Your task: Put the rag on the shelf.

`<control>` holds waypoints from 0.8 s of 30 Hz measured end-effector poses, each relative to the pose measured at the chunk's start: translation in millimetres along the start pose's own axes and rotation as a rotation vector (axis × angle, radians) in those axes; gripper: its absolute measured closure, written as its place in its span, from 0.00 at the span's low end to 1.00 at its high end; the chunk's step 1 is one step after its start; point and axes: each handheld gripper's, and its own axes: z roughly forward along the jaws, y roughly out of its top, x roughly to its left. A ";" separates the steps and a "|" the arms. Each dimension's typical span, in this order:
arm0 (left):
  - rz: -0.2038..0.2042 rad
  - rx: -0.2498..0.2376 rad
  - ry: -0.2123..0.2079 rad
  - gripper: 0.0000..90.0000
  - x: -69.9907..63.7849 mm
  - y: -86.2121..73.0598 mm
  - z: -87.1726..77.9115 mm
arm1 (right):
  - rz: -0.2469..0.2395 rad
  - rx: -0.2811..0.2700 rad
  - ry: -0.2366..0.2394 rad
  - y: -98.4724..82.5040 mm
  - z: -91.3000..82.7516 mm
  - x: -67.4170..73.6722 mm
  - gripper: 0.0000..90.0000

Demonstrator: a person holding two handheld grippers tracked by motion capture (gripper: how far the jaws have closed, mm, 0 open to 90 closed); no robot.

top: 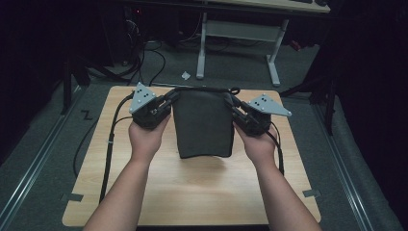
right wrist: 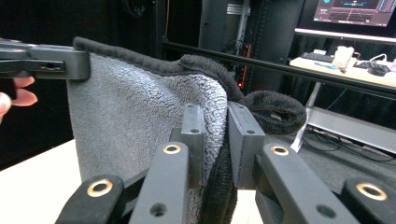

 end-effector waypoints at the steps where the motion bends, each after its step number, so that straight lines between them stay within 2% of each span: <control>1: 0.002 0.003 0.000 0.93 0.5 0.4 1.4 | 0.001 0.001 0.000 0.1 1.2 -1.1 0.88; 6: 0.018 0.015 0.011 0.93 6.9 3.6 12.4 | 0.014 0.007 -0.002 2.8 10.5 -8.5 0.88; 10: 0.005 0.035 0.018 0.93 16.0 5.8 29.0 | 0.016 0.024 -0.010 6.9 21.1 -15.8 0.88; 15: -0.002 0.078 0.026 0.93 27.6 6.2 53.8 | 0.039 0.046 -0.014 5.2 42.0 -35.5 0.88; 20: 0.015 0.118 0.028 0.93 38.4 2.7 72.8 | 0.072 0.086 -0.018 0.8 62.3 -52.6 0.88; 22: 0.007 0.121 0.033 0.93 42.9 0.4 79.1 | 0.062 0.101 -0.023 0.0 68.3 -55.2 0.88; 24: -0.007 0.146 0.035 0.93 47.7 -3.5 85.8 | 0.055 0.107 -0.020 -1.3 74.1 -58.7 0.88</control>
